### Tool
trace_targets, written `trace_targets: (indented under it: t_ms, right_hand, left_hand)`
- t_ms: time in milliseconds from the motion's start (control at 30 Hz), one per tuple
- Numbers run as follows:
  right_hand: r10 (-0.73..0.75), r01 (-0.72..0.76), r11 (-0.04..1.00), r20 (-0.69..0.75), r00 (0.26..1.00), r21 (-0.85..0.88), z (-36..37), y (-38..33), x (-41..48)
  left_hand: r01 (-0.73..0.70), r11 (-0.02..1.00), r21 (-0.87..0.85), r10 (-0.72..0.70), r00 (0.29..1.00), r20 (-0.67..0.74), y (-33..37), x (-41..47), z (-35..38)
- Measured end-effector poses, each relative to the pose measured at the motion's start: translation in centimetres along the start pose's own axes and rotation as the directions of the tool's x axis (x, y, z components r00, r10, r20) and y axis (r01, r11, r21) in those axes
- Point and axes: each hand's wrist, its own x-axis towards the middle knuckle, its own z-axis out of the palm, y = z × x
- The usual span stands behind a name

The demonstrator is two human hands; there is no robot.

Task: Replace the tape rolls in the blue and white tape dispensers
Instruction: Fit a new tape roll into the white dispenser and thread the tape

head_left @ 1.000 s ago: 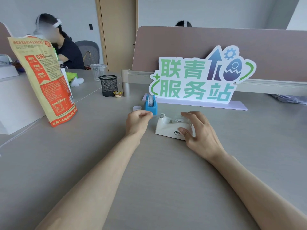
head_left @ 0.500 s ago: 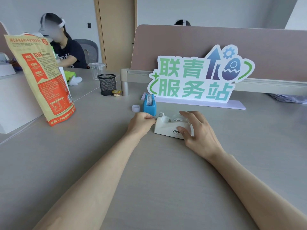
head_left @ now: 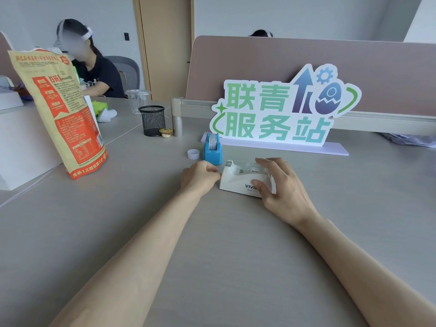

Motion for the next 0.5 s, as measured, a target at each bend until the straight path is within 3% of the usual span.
trace_targets:
  t_ms: [133,333,500]
  right_hand:
    - [0.01,-0.01,1.0,-0.007,1.0,0.028,0.0,-0.1,0.1]
    - [0.13,-0.124,0.967,-0.011,0.991,0.22,-0.4,0.3,0.3]
    - [0.351,-0.39,0.768,0.175,0.92,0.508,-1.2,0.3,0.5]
  left_hand:
    - [-0.054,0.998,-0.016,0.054,0.998,-0.012,-0.2,-0.4,0.1]
    - [-0.14,0.98,0.142,0.142,0.99,-0.007,-0.2,-1.4,-0.1]
    - [-0.154,0.965,0.214,0.128,0.983,0.13,0.4,-2.4,-1.3]
